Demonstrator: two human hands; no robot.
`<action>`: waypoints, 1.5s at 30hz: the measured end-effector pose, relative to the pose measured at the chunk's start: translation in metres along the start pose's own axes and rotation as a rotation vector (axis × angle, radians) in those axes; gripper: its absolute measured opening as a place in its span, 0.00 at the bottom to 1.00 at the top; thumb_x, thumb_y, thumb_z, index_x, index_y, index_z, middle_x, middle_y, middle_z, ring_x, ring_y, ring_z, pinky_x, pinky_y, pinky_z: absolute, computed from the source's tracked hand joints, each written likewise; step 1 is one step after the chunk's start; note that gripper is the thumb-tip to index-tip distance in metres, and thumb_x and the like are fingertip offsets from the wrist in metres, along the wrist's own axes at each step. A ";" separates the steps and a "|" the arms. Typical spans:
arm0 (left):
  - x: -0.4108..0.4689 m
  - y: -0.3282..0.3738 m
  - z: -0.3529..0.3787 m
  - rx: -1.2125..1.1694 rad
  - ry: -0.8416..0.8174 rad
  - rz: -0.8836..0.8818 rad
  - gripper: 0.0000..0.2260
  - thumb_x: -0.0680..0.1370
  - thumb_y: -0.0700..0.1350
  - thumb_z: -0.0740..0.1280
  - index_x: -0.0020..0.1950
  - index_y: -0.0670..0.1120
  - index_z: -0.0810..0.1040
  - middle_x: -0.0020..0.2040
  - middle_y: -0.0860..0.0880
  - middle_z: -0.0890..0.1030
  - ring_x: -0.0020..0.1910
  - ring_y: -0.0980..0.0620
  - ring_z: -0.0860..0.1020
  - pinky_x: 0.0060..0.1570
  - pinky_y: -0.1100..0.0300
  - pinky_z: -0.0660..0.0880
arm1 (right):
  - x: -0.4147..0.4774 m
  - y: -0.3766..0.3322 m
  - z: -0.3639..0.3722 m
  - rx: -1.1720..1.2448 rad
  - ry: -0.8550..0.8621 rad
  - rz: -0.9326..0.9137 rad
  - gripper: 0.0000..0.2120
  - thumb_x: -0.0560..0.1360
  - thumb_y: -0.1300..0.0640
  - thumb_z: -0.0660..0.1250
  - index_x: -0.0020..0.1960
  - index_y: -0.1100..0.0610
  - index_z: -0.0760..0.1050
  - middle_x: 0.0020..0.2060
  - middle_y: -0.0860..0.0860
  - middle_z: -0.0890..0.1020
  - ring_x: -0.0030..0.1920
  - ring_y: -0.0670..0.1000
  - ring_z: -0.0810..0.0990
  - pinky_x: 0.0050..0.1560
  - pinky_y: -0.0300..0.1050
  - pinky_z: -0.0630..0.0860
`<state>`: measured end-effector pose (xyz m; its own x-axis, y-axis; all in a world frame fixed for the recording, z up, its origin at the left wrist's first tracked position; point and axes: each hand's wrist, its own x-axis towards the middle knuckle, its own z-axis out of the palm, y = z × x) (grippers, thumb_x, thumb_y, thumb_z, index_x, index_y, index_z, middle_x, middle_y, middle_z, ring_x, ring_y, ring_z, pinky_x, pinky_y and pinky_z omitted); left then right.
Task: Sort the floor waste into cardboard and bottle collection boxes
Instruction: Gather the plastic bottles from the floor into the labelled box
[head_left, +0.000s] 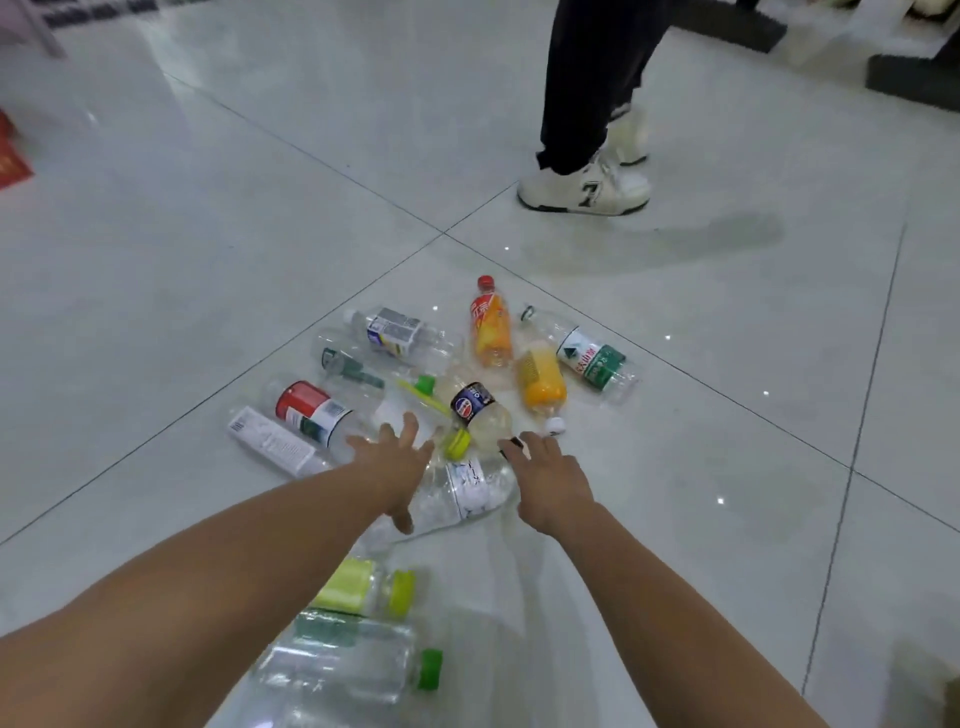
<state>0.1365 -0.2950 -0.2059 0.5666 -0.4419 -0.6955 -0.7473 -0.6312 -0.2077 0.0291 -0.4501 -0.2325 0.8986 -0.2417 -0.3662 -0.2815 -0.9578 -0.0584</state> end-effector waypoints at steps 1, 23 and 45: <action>0.004 0.003 0.003 0.002 0.009 0.008 0.51 0.70 0.57 0.73 0.79 0.48 0.42 0.78 0.41 0.38 0.77 0.37 0.49 0.68 0.33 0.60 | 0.006 -0.002 0.001 -0.020 -0.008 -0.020 0.37 0.73 0.63 0.65 0.76 0.50 0.52 0.74 0.55 0.56 0.73 0.58 0.56 0.64 0.51 0.66; 0.027 0.050 0.004 0.108 0.035 0.121 0.44 0.72 0.53 0.74 0.76 0.38 0.50 0.74 0.41 0.61 0.69 0.42 0.68 0.58 0.47 0.71 | 0.044 0.008 0.035 -0.169 0.010 -0.099 0.34 0.68 0.55 0.74 0.70 0.55 0.63 0.69 0.58 0.61 0.70 0.59 0.60 0.69 0.53 0.58; -0.012 0.174 0.009 0.679 0.458 0.888 0.20 0.68 0.43 0.75 0.57 0.47 0.75 0.47 0.45 0.80 0.42 0.46 0.80 0.49 0.54 0.72 | -0.161 0.035 0.139 0.438 0.114 0.450 0.32 0.43 0.46 0.72 0.44 0.51 0.65 0.34 0.51 0.74 0.31 0.52 0.75 0.26 0.37 0.63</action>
<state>-0.0034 -0.3937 -0.2394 -0.2689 -0.8238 -0.4991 -0.8911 0.4095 -0.1957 -0.1724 -0.4229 -0.3045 0.6840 -0.6435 -0.3436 -0.7293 -0.6124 -0.3051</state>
